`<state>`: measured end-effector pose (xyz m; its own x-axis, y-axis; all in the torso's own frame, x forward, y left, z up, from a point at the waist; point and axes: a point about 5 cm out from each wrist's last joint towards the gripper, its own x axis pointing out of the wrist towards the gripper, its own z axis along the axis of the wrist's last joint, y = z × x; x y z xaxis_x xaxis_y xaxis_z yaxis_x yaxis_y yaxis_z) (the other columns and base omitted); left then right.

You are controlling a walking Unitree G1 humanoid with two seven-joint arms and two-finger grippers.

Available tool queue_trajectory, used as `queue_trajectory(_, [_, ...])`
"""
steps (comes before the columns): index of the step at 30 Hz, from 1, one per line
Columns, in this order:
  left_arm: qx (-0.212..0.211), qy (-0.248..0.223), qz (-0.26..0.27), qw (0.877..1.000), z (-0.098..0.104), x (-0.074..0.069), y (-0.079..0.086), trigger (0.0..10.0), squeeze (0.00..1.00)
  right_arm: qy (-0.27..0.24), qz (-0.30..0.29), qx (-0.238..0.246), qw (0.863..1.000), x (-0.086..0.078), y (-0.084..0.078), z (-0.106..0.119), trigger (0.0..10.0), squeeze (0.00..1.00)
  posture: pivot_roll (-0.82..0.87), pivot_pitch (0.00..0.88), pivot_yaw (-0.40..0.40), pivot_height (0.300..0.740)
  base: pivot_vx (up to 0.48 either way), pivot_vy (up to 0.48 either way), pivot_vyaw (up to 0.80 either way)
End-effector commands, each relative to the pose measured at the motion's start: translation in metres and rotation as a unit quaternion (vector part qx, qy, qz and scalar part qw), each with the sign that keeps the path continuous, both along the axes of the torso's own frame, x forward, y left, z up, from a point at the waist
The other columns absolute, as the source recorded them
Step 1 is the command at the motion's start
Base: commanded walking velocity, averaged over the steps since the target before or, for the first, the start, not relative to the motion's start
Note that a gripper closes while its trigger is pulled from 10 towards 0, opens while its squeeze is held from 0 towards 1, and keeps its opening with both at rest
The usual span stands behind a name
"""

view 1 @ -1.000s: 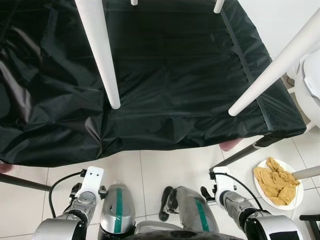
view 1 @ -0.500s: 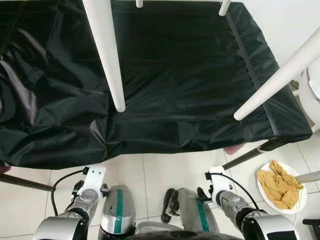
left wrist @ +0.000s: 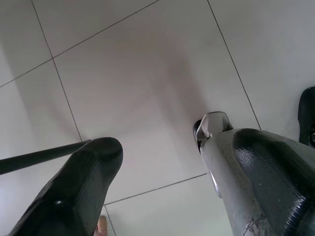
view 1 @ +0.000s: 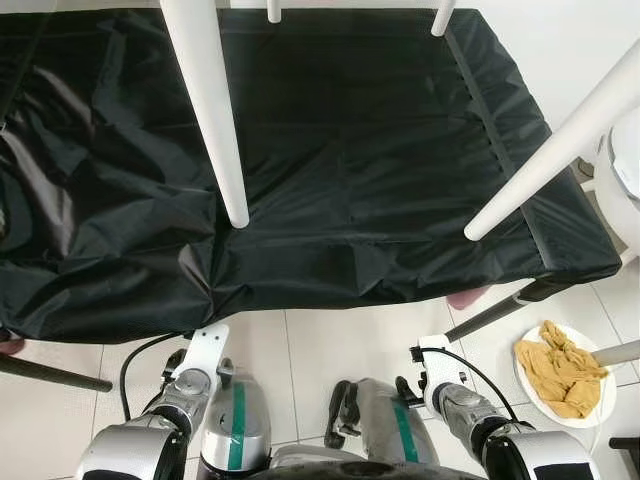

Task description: Building children table

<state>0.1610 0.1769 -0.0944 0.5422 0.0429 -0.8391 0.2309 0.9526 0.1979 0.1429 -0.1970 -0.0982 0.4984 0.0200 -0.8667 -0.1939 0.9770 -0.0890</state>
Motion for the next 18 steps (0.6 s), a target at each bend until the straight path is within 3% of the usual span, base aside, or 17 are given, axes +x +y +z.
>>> queue_trajectory(1, [-0.006,0.025,-0.016,1.000,-0.0044,-0.0101,-0.0001,10.0,0.00,0.018,-0.003,-0.003,1.000,-0.0092,-0.0007,-0.0035,10.0,0.00,0.09,0.000,-0.007,0.740,0.000,0.000,0.00])
queue_trajectory(9, [-0.005,0.030,-0.035,0.999,-0.0043,-0.0088,-0.0031,10.0,0.00,0.019,-0.013,-0.002,1.000,-0.0135,0.0001,-0.0050,10.0,0.00,0.03,0.000,0.037,0.740,0.000,0.000,0.00])
queue_trajectory(18, [-0.010,0.035,-0.039,0.999,-0.0046,-0.0083,-0.0060,10.0,0.00,0.022,-0.018,0.001,1.000,-0.0169,0.0007,-0.0061,10.0,0.00,0.04,0.000,0.027,0.740,0.000,0.000,0.00])
